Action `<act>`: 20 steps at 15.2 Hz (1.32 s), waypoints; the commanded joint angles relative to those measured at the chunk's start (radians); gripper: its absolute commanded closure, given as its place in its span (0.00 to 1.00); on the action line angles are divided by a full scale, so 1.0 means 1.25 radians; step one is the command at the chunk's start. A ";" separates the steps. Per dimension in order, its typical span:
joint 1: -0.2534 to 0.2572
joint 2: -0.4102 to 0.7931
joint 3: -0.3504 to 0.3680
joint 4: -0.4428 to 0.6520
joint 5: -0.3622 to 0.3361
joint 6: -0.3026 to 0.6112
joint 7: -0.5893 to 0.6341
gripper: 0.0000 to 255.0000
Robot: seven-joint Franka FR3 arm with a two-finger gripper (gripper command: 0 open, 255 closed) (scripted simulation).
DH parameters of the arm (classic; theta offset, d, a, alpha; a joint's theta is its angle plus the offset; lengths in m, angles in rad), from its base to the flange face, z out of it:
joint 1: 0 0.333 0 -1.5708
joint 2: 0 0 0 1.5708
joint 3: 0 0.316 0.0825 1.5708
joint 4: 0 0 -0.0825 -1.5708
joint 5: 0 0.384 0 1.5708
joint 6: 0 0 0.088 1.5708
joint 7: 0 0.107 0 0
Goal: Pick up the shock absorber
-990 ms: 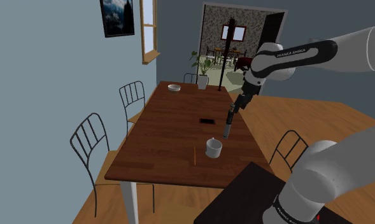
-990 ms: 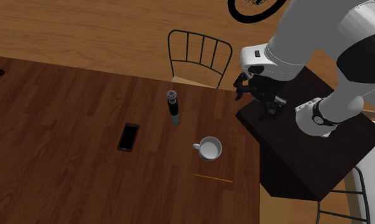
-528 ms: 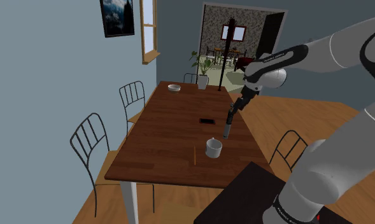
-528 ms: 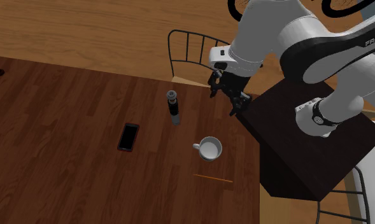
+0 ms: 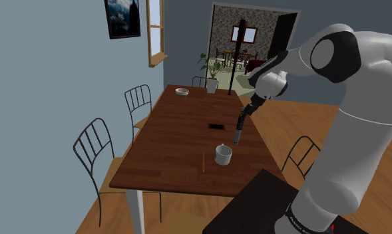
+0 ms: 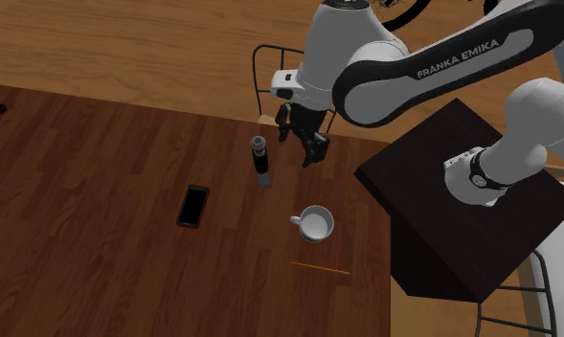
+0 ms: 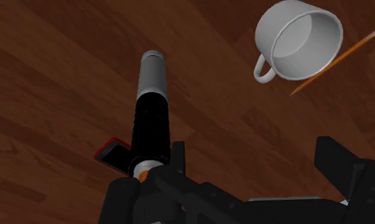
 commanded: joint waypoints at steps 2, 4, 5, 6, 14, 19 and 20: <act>-0.050 0.126 0.011 0.083 0.161 -0.023 -0.128 0.00; -0.099 0.199 0.036 0.144 0.238 -0.044 -0.183 0.00; -0.123 0.234 0.048 0.175 0.271 -0.055 -0.206 0.00; -0.147 0.265 0.061 0.205 0.298 -0.065 -0.224 0.00; -0.176 0.321 0.098 0.201 0.366 -0.030 -0.282 0.00; -0.176 0.320 0.098 0.201 0.366 -0.031 -0.283 1.00; -0.176 0.320 0.098 0.201 0.366 -0.031 -0.283 1.00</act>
